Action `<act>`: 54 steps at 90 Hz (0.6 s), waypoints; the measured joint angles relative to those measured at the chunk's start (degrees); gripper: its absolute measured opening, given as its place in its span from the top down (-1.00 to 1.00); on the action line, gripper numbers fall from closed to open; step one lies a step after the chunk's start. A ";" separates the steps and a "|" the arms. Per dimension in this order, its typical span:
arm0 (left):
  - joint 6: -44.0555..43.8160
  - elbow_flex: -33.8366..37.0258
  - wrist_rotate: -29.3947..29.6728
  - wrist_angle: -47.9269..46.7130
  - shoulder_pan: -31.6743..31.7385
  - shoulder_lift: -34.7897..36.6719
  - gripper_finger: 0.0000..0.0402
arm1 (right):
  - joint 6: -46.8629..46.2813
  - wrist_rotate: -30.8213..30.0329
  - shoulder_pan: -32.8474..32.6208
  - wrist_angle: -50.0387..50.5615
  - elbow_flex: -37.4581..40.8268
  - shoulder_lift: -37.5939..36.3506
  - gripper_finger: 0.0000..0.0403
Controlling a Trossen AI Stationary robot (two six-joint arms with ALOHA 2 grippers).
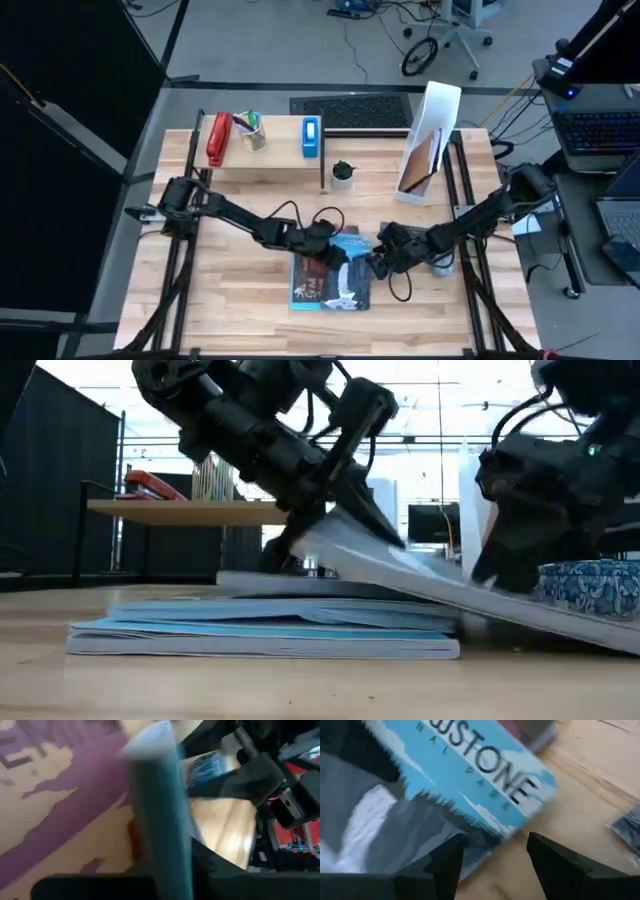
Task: Stock shelves
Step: Put the blue book into the white book shelf
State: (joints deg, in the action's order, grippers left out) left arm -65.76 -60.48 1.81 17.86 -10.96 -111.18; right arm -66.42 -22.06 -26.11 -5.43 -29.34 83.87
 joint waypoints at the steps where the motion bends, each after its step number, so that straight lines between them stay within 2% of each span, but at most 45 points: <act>1: 0.19 -0.01 0.15 -0.09 0.00 0.24 0.94 | 0.17 0.14 -0.08 0.01 -0.01 -0.46 -0.03; 18: 7.53 -2.44 2.87 -4.35 -0.11 4.15 0.98 | 6.05 1.44 -0.72 4.23 0.17 -12.18 -0.03; 36: 18.98 -11.52 7.42 -12.48 0.50 6.30 0.98 | 11.76 -1.26 -1.33 11.21 0.22 -29.53 -0.03; 42: 22.71 -15.03 9.31 -16.76 0.60 6.30 0.98 | 14.56 -3.00 -1.70 11.08 0.22 -34.93 -0.03; 54: 29.39 -20.97 14.45 -19.46 1.24 6.09 0.98 | 21.68 -3.87 -2.13 7.88 -0.40 -44.85 -0.03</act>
State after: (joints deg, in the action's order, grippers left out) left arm -36.37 -81.45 16.27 -1.60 -9.71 -105.09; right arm -44.74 -25.93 -28.24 2.45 -29.75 39.02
